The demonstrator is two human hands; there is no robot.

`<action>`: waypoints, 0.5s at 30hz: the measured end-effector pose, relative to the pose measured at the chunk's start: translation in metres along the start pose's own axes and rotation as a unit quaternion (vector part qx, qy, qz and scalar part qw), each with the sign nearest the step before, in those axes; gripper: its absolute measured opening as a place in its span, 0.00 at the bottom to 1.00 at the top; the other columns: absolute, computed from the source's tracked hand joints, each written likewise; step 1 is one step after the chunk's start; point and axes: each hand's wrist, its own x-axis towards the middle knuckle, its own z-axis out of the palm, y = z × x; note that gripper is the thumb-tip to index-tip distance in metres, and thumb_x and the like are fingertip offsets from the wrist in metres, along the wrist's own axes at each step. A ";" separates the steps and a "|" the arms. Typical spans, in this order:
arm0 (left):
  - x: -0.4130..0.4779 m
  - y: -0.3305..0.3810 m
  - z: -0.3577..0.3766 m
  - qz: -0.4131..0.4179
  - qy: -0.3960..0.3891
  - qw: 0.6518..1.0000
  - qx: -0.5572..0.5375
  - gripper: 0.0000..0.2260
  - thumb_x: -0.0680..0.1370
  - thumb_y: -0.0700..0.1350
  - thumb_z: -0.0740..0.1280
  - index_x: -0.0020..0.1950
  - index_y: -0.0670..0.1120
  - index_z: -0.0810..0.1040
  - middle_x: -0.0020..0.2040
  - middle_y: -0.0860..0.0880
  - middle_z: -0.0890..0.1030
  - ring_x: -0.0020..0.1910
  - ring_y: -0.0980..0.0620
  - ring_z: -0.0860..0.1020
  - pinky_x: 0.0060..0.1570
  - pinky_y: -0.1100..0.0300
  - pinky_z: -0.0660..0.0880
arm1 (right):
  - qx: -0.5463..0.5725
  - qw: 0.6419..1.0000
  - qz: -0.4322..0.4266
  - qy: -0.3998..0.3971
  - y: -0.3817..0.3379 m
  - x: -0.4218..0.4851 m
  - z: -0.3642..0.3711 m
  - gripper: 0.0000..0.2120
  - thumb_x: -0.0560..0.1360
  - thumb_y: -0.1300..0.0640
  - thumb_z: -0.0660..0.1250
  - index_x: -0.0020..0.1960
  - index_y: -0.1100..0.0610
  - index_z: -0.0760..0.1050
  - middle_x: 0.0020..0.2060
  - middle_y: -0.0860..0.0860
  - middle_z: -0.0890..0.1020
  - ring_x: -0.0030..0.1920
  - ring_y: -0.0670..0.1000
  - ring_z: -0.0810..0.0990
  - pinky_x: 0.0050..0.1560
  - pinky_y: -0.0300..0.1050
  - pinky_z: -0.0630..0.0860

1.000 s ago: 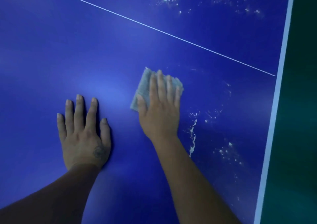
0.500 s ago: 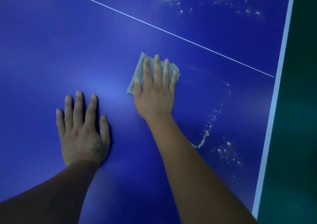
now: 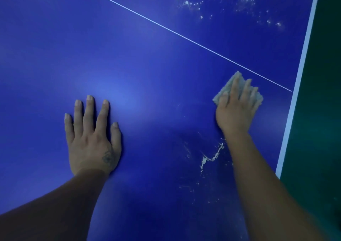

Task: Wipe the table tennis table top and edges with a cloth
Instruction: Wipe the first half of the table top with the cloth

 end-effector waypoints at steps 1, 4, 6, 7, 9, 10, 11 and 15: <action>0.000 0.000 0.000 0.001 -0.001 1.000 0.000 0.28 0.86 0.54 0.55 0.85 0.47 0.65 0.87 0.43 0.59 0.87 0.40 0.52 0.85 0.38 0.47 | 0.002 1.000 -0.006 0.005 -0.011 -0.009 0.002 0.31 0.87 0.45 0.44 0.87 0.44 0.37 0.87 0.57 0.45 0.86 0.63 0.43 0.84 0.70 0.41; 0.000 0.001 -0.001 -0.001 -0.006 1.000 -0.002 0.28 0.85 0.54 0.55 0.85 0.47 0.65 0.87 0.42 0.59 0.87 0.40 0.52 0.85 0.37 0.47 | 0.002 0.998 -0.065 0.020 -0.051 -0.048 0.010 0.30 0.87 0.46 0.45 0.88 0.44 0.40 0.87 0.57 0.47 0.86 0.64 0.45 0.83 0.71 0.43; 0.000 0.000 -0.001 -0.002 -0.010 1.000 -0.004 0.28 0.85 0.54 0.55 0.85 0.47 0.65 0.87 0.43 0.59 0.87 0.40 0.52 0.84 0.37 0.47 | 0.006 0.993 -0.118 0.026 -0.074 -0.083 0.019 0.30 0.88 0.45 0.45 0.88 0.45 0.45 0.87 0.56 0.49 0.87 0.63 0.46 0.83 0.71 0.46; 0.000 0.000 -0.001 -0.001 -0.011 1.000 -0.005 0.28 0.85 0.54 0.55 0.86 0.47 0.65 0.87 0.43 0.58 0.87 0.40 0.52 0.84 0.37 0.47 | 0.012 0.988 -0.149 0.026 -0.081 -0.101 0.025 0.29 0.88 0.44 0.45 0.88 0.45 0.47 0.87 0.56 0.50 0.87 0.63 0.47 0.83 0.71 0.47; 0.000 0.000 0.000 -0.002 -0.014 1.000 -0.008 0.29 0.85 0.55 0.55 0.86 0.48 0.64 0.87 0.43 0.58 0.87 0.41 0.51 0.84 0.37 0.47 | 0.015 0.980 -0.199 0.018 -0.077 -0.130 0.033 0.28 0.89 0.42 0.46 0.88 0.44 0.48 0.87 0.55 0.51 0.87 0.63 0.47 0.83 0.71 0.48; 0.000 0.000 0.000 -0.004 -0.015 1.000 -0.009 0.29 0.85 0.55 0.55 0.86 0.48 0.64 0.87 0.43 0.58 0.87 0.41 0.51 0.84 0.37 0.46 | 0.009 0.978 -0.207 0.014 -0.066 -0.138 0.035 0.29 0.89 0.41 0.46 0.88 0.44 0.49 0.87 0.55 0.51 0.87 0.62 0.47 0.83 0.70 0.49; 0.000 -0.001 0.000 -0.005 -0.015 1.000 -0.011 0.29 0.86 0.55 0.55 0.86 0.48 0.64 0.87 0.43 0.57 0.87 0.41 0.50 0.85 0.37 0.46 | 0.002 0.980 -0.200 0.014 -0.051 -0.143 0.036 0.29 0.89 0.40 0.47 0.88 0.45 0.49 0.87 0.54 0.51 0.87 0.62 0.47 0.83 0.70 0.49; 0.000 0.000 0.000 -0.013 -0.019 1.000 -0.014 0.29 0.85 0.56 0.54 0.86 0.48 0.63 0.88 0.44 0.56 0.87 0.42 0.50 0.85 0.40 0.43 | -0.006 0.995 -0.098 0.031 0.004 -0.144 0.029 0.31 0.88 0.42 0.48 0.88 0.51 0.52 0.87 0.55 0.54 0.86 0.61 0.52 0.83 0.69 0.52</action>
